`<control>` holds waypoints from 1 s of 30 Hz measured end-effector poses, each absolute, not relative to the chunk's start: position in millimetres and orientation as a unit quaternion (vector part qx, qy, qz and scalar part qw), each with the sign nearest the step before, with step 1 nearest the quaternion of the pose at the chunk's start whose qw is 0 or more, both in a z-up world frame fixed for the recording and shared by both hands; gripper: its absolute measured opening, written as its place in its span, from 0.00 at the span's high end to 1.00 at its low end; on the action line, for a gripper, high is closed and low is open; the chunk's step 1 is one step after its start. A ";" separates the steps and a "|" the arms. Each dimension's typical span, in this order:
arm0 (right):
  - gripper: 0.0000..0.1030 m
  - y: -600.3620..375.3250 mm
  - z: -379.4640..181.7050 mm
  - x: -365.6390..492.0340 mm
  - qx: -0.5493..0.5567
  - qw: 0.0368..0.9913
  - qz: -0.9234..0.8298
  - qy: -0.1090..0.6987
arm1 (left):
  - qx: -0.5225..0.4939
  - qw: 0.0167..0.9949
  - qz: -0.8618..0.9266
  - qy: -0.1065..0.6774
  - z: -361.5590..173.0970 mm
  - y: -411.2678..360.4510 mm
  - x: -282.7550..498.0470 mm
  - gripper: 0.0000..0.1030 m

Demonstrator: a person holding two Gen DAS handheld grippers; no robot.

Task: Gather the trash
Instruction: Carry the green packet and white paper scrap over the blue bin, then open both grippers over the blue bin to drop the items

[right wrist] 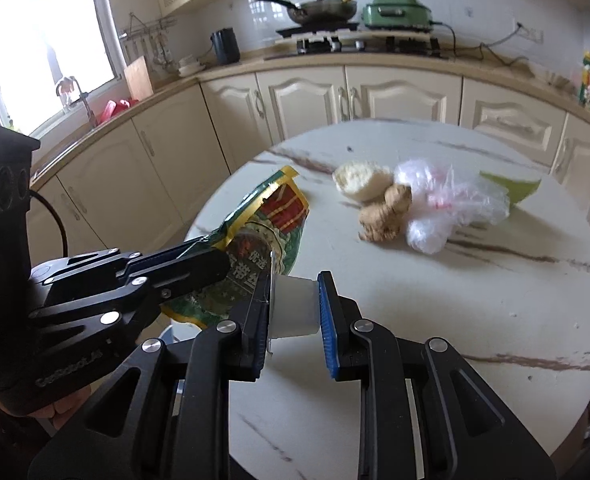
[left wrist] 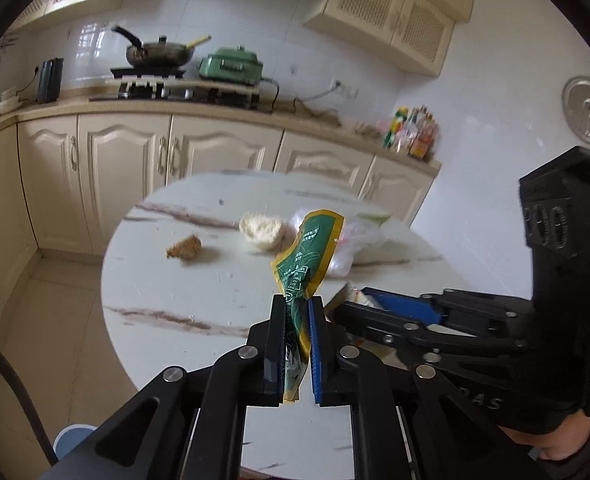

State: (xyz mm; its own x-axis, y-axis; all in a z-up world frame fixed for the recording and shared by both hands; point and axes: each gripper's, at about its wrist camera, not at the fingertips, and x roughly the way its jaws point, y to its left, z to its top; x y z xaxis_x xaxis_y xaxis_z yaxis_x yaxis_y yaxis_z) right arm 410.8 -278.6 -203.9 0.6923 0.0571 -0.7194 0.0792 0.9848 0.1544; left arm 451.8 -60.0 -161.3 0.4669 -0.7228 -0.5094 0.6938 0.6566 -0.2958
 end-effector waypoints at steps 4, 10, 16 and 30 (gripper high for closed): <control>0.79 -257.1 -181.9 411.1 0.068 0.927 0.002 0.368 | -0.049 0.870 -0.402 0.280 -140.6 -22.2 435.7 0.94; 0.79 -181.6 -161.2 433.7 0.031 0.934 0.065 0.350 | -0.063 0.904 -0.326 0.268 -132.2 66.8 417.5 0.94; 0.79 -81.7 -198.0 474.5 -0.002 0.910 0.161 0.383 | -0.086 0.917 -0.213 0.326 -184.0 172.2 418.3 0.94; 0.78 53.5 -401.6 577.4 -0.031 0.806 0.249 0.536 | -0.162 0.839 -0.109 0.508 -349.8 261.3 498.5 0.92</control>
State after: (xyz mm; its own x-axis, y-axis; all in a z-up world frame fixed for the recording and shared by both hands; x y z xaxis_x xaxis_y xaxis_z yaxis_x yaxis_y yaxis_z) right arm 577.4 53.5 -401.6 0.3011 0.3683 -0.8796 -0.4341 0.8742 0.2175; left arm 498.5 261.3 -349.8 0.4606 -0.3480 -0.8165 0.0182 0.9234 -0.3833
